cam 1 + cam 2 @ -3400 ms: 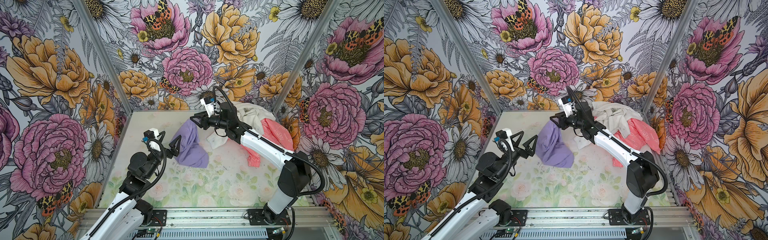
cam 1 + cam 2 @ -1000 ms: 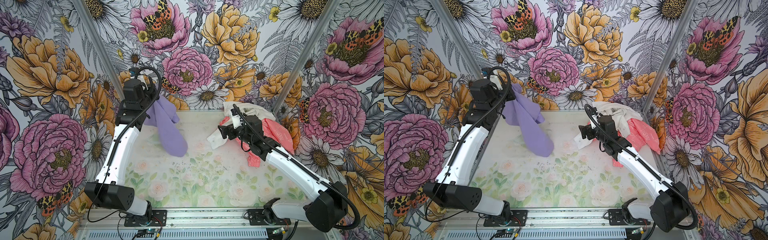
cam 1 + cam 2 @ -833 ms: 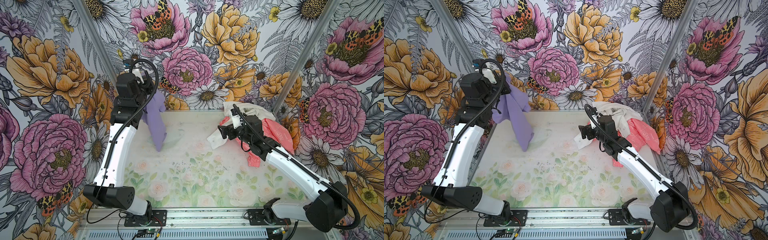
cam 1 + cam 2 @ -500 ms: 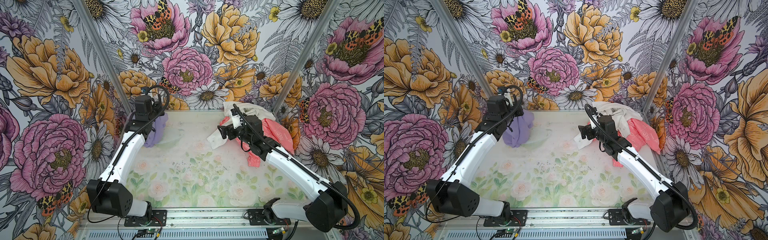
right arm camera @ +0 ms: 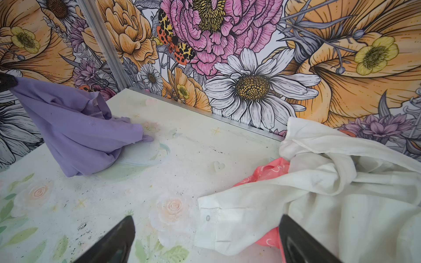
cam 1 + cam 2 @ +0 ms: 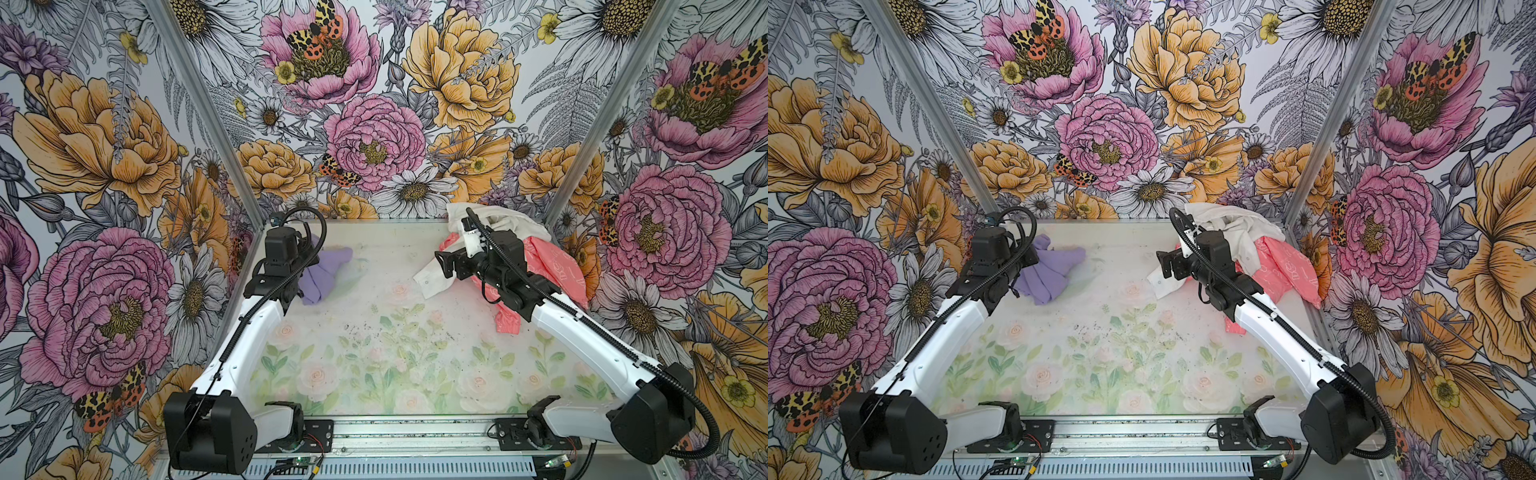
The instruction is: Pick out a specific cloth from the pile
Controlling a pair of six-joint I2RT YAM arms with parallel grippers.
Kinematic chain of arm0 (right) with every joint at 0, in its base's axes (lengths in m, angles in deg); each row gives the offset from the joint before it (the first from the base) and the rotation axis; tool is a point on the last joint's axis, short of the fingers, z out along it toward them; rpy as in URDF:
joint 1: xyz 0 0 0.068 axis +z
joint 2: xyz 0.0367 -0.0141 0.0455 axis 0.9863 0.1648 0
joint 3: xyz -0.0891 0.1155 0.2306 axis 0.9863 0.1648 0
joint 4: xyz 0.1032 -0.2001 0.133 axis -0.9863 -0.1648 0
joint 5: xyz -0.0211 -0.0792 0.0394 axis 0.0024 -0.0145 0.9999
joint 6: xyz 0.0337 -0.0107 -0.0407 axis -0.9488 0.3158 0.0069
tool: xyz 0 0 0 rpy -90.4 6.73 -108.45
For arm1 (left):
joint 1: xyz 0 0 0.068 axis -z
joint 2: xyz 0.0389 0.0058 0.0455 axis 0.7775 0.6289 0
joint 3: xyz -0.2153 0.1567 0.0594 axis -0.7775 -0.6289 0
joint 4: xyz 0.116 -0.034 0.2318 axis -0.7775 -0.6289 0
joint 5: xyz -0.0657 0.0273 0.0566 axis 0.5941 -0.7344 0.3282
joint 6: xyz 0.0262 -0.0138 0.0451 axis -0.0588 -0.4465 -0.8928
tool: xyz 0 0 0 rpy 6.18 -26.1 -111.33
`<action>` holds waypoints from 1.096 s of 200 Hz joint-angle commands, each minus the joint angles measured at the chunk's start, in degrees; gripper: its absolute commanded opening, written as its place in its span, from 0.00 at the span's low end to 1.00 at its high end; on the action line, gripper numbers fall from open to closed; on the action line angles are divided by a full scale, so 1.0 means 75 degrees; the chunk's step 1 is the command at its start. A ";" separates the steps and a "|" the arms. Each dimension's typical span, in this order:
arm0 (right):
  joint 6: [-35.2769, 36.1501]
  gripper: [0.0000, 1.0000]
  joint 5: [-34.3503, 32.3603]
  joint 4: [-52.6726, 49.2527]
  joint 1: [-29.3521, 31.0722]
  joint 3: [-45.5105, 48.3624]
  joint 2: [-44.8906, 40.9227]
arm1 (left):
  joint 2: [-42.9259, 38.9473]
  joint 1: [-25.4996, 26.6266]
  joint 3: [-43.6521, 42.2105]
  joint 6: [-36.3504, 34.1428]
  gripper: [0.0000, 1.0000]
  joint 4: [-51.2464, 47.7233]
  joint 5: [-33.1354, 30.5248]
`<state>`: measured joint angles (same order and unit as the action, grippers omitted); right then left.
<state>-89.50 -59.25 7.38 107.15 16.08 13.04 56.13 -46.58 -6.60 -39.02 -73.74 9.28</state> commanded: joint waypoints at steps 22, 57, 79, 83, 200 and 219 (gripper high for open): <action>0.0043 0.99 0.0095 0.0065 -0.0057 0.0044 -0.0018 | -0.0765 -0.0923 -0.1294 0.0780 0.00 0.0228 -0.0613; 0.0054 0.99 0.0124 0.0061 -0.0070 0.0074 -0.0055 | -0.1516 -0.1764 -0.2115 0.1312 0.18 0.0475 -0.0464; 0.0086 1.00 0.0105 0.0061 -0.0082 0.0095 -0.0102 | -0.2276 -0.2102 -0.2228 0.1419 0.46 0.0475 -0.0744; 0.0087 1.00 0.0089 0.0062 -0.0077 0.0103 -0.0113 | -0.2420 -0.2149 -0.2237 0.1418 0.50 0.0472 -0.0809; 0.0083 1.00 0.0043 0.0072 -0.0128 0.0175 -0.0111 | -0.1393 -0.0270 -0.1717 0.1650 0.98 0.1866 0.0775; 0.0068 0.99 0.0035 0.0072 -0.0137 0.0209 -0.0145 | -0.0451 0.0227 -0.1479 0.1659 0.99 0.2250 0.1101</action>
<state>-89.08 -59.06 7.55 106.67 17.07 13.04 46.82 -48.59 -20.87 -26.56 -62.48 13.28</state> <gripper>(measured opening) 0.995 0.984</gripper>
